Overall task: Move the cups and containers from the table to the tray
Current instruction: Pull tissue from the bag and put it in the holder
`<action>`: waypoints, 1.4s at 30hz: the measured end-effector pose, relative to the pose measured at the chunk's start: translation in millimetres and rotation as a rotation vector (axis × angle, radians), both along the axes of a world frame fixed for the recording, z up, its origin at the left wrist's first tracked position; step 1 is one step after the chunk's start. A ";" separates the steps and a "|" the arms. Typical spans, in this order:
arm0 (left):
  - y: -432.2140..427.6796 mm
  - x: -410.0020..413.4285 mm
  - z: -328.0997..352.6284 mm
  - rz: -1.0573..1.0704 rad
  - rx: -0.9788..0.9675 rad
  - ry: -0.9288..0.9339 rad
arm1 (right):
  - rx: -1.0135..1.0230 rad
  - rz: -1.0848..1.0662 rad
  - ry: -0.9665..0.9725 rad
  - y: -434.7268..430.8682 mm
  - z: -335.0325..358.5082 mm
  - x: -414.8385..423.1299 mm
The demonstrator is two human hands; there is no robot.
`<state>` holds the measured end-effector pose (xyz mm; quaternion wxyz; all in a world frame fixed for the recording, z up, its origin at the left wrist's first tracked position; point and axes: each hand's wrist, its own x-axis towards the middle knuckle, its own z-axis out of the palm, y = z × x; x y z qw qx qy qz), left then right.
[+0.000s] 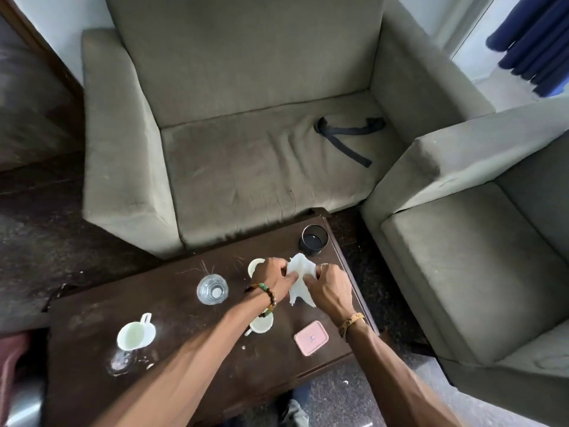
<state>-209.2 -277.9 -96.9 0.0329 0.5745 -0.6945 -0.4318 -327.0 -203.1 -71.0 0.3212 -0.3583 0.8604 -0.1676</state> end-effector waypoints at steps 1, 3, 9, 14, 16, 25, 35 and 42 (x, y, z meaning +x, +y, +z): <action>-6.9 -14.1 -10.0 0.011 -0.016 -0.004 | 0.006 0.000 -0.004 -9.2 -9.8 -11.8; -21.8 -40.7 -30.1 0.021 -0.049 -0.025 | 0.009 0.001 0.010 -27.0 -29.4 -34.3; -65.7 -98.1 -77.4 0.096 -0.044 -0.048 | -0.065 -0.029 0.051 -72.0 -77.6 -79.2; -91.5 -125.2 -112.2 0.135 -0.098 -0.066 | -0.118 -0.095 0.047 -101.1 -119.6 -102.5; -96.9 -130.7 -127.3 0.134 -0.104 -0.075 | -0.118 -0.110 0.041 -108.1 -135.5 -109.3; -98.7 -139.2 -184.6 -0.005 -0.215 -0.153 | -0.044 -0.109 0.039 -114.0 -188.5 -118.6; -87.5 -133.4 -187.8 -0.093 -0.310 -0.240 | 0.018 -0.001 0.303 -105.4 -208.0 -115.1; -92.9 -132.9 -192.6 -0.149 -0.394 -0.288 | 0.019 0.027 0.251 -107.0 -209.0 -116.4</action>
